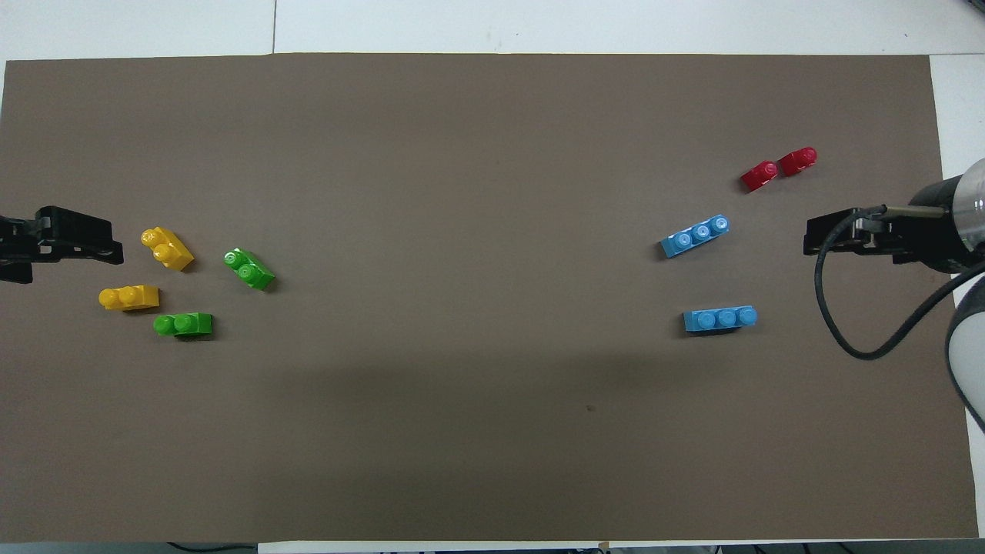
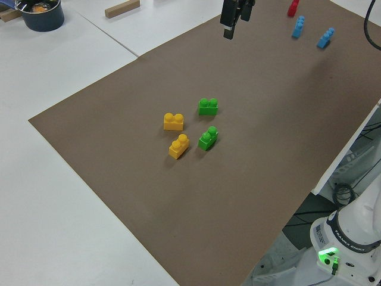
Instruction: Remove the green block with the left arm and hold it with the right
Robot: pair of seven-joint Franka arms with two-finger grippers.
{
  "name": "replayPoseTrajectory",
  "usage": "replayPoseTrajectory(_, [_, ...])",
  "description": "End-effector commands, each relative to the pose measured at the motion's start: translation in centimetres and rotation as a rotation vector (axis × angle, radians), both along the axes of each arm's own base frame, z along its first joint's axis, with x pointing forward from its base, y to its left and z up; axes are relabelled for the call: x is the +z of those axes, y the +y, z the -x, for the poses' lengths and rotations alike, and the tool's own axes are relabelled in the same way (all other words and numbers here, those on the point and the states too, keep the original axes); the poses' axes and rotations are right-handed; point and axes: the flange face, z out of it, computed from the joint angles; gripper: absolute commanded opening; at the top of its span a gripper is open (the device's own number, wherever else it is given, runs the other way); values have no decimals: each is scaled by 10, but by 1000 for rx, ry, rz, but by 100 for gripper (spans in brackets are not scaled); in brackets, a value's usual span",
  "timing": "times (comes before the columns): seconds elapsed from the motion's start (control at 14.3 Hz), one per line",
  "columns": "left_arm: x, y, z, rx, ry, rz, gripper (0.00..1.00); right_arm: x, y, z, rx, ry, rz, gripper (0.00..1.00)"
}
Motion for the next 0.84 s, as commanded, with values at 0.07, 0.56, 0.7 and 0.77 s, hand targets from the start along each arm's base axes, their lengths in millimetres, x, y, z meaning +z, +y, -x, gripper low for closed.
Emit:
replayPoseTrajectory(0.07, [1,0,2,-16,-15,-13,100,14,-13,-25,-1,39,17,100])
replayPoseTrajectory(0.56, [2,-1,1,-18,-17,-13,100,11,-14,-22,-9,47,12,100])
replayPoseTrajectory(0.7, [2,-1,1,-18,-17,-13,100,10,-20,-22,-21,50,14,100])
replayPoseTrajectory(0.77, [2,-1,1,-19,-17,-13,100,9,-24,-22,-27,54,15,100])
